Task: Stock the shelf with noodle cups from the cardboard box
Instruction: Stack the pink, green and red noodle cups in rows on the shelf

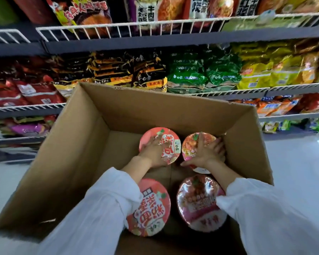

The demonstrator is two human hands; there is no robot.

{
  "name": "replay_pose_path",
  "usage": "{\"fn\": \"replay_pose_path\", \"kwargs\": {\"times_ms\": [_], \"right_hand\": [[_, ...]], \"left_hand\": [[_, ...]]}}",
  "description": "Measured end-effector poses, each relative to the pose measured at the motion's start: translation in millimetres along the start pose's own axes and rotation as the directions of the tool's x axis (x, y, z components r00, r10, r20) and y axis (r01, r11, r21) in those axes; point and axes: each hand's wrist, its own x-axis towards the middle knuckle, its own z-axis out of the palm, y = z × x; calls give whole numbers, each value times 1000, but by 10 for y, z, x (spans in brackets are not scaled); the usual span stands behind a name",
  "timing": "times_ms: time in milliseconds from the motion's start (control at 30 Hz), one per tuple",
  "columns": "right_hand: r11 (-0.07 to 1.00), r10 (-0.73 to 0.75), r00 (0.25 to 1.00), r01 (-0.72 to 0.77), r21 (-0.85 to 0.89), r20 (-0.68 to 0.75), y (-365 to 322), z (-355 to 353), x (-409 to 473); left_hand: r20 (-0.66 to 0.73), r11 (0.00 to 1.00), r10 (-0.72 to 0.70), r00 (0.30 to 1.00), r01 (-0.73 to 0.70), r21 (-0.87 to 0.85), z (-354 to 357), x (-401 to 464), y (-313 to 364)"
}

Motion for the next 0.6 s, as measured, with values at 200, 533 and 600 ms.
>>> {"fn": "replay_pose_path", "kwargs": {"times_ms": [200,533,600], "right_hand": [[1000,23,998,-22,11,-51,-8,-30,-57],[993,6,1000,-8,117,19,-91,-240,-277],[971,123,992,-127,201,30,13,-161,-210]], "left_hand": [[-24,999,-14,1000,13,-48,-91,15,96],[4,862,-98,995,87,-499,-99,-2,545],[-13,851,-133,991,108,-513,-70,52,575]]}}
